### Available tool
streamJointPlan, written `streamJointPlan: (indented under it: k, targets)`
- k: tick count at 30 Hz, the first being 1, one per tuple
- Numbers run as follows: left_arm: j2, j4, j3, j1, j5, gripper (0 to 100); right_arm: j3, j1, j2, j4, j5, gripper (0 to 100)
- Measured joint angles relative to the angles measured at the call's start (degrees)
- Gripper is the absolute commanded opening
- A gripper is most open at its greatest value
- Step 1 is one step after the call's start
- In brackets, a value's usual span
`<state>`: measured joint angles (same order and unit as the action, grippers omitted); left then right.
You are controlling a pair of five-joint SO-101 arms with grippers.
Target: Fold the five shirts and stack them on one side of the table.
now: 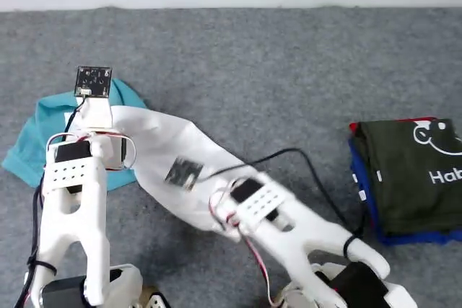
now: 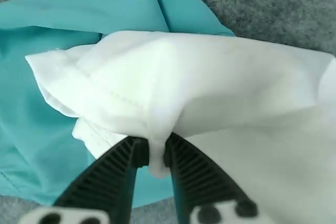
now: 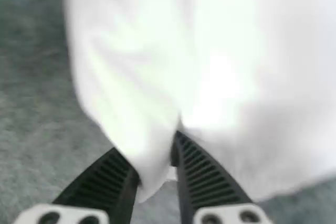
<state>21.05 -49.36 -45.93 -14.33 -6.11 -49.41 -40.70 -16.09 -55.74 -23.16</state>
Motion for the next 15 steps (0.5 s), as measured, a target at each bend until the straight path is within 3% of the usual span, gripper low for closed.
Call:
streamJointPlan:
  k: [5,15]
  targets:
    - [0.00,0.00,-1.49,0.00,0.00,2,15.12,4.31,0.00,-15.56,-0.62,1.0]
    - [0.00,0.00,-1.58,0.00,0.00,2,48.26,4.31,-0.09,-43.78,-3.78,1.0]
